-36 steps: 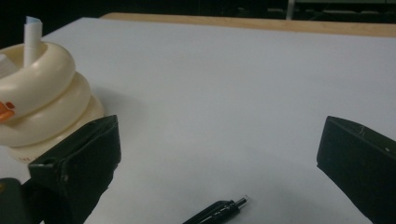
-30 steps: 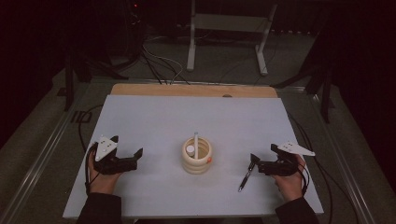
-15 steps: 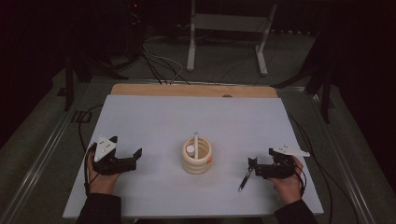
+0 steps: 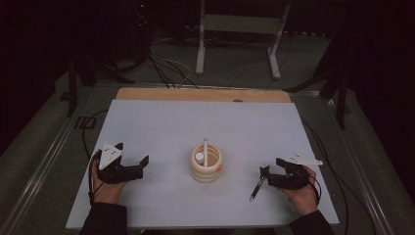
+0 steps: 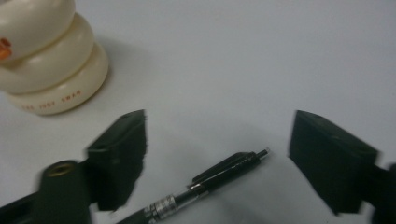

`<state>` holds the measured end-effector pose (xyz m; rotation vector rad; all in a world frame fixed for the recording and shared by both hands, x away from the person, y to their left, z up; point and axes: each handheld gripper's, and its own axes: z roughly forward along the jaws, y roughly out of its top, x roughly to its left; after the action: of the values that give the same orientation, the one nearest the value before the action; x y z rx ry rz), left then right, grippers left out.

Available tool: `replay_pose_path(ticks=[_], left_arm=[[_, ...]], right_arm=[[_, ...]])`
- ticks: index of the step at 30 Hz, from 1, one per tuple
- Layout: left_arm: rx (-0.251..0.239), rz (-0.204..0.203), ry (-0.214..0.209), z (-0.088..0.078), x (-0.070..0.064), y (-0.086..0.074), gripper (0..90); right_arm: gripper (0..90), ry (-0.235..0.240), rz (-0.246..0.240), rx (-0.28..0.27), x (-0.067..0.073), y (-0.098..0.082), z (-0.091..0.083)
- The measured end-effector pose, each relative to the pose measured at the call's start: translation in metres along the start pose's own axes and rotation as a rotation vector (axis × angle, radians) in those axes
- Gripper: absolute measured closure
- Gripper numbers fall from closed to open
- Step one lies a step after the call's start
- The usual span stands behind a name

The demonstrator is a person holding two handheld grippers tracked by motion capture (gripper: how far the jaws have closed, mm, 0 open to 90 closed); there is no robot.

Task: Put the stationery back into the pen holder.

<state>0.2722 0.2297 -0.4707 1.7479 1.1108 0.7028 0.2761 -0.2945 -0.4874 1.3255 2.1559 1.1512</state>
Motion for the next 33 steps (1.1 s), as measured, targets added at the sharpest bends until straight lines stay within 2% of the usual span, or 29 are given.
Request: replay_pose_path(ticks=[12, 14, 15, 19, 21, 26, 33], left_arm=[[0.0, -0.002, -0.001, 0.0, 0.0, 0.0, 0.2], [0.0, -0.003, -0.001, 0.0, 0.0, 0.0, 0.2], [0.001, -0.002, 0.0, 0.0, 0.0, 0.0, 0.2], [0.002, -0.002, 0.0, 0.001, 0.0, 0.0, 0.2], [0.003, -0.001, 0.0, 0.001, 0.0, 0.0, 0.2], [0.006, -0.001, 0.001, 0.001, 0.0, -0.001, 0.2], [0.004, -0.005, 0.002, 0.001, 0.001, -0.001, 0.2]], right_arm=[[64.4, 0.037, -0.035, 0.038, -0.005, -0.005, -0.002], [67.0, 0.037, -0.036, 0.04, -0.006, -0.005, -0.002], [73.9, 0.034, -0.042, 0.042, -0.008, -0.004, 0.0], [88.1, 0.028, -0.052, 0.051, -0.012, -0.002, 0.004], [90.0, 0.025, -0.054, 0.053, -0.012, -0.001, 0.005], [90.0, 0.005, -0.094, 0.08, -0.012, 0.006, 0.016], [90.0, -0.008, -0.123, 0.133, -0.013, 0.009, 0.03]])
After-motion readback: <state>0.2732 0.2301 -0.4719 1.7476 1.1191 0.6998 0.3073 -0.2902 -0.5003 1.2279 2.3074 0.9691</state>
